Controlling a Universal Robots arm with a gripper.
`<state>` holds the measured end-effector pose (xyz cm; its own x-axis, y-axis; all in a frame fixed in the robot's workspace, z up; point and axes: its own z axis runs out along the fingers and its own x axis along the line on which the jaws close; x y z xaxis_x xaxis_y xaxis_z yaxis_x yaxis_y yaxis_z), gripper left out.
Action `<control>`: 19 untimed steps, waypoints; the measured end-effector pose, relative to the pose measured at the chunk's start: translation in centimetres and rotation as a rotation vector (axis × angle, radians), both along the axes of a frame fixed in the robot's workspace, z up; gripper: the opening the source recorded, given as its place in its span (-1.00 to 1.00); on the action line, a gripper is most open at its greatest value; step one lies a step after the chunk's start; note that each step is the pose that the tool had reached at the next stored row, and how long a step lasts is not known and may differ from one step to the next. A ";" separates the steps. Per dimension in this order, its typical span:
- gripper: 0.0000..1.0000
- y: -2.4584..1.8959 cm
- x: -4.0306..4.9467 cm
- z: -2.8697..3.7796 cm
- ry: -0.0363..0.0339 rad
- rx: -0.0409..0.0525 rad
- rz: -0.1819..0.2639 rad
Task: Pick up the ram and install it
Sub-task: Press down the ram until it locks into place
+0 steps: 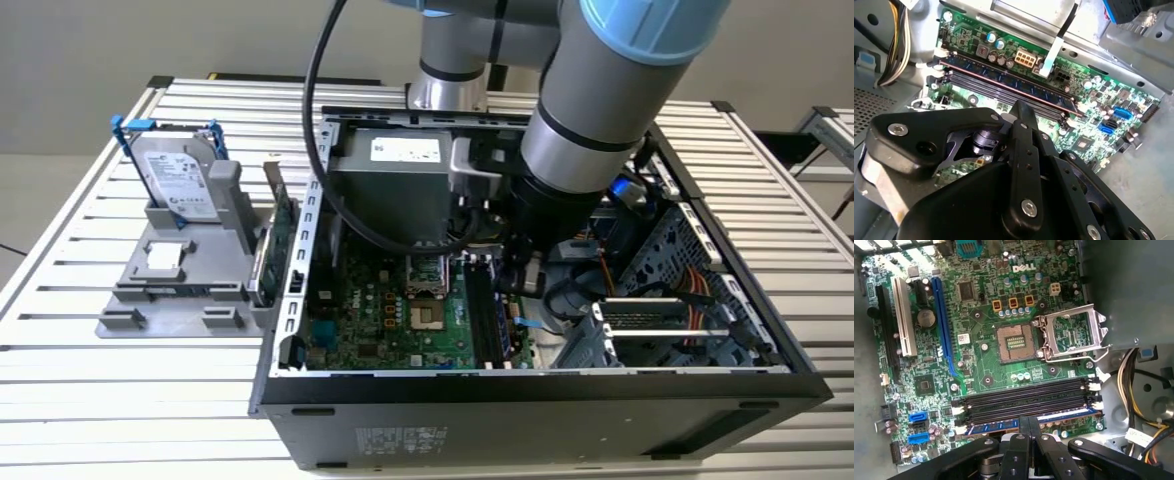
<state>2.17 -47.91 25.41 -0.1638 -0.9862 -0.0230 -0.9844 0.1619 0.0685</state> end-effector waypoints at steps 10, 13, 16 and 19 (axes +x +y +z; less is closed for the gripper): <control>-1.00 0.00 0.01 0.00 0.0000 0.0003 0.084; -1.00 0.01 0.02 0.00 0.0000 0.0003 0.093; -1.00 0.01 0.02 0.01 -0.0058 -0.0005 0.111; -1.00 0.01 0.02 0.00 -0.0166 -0.0009 0.127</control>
<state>2.19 -47.91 25.40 -0.0373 -0.9990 -0.0238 -0.9980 0.0361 0.0519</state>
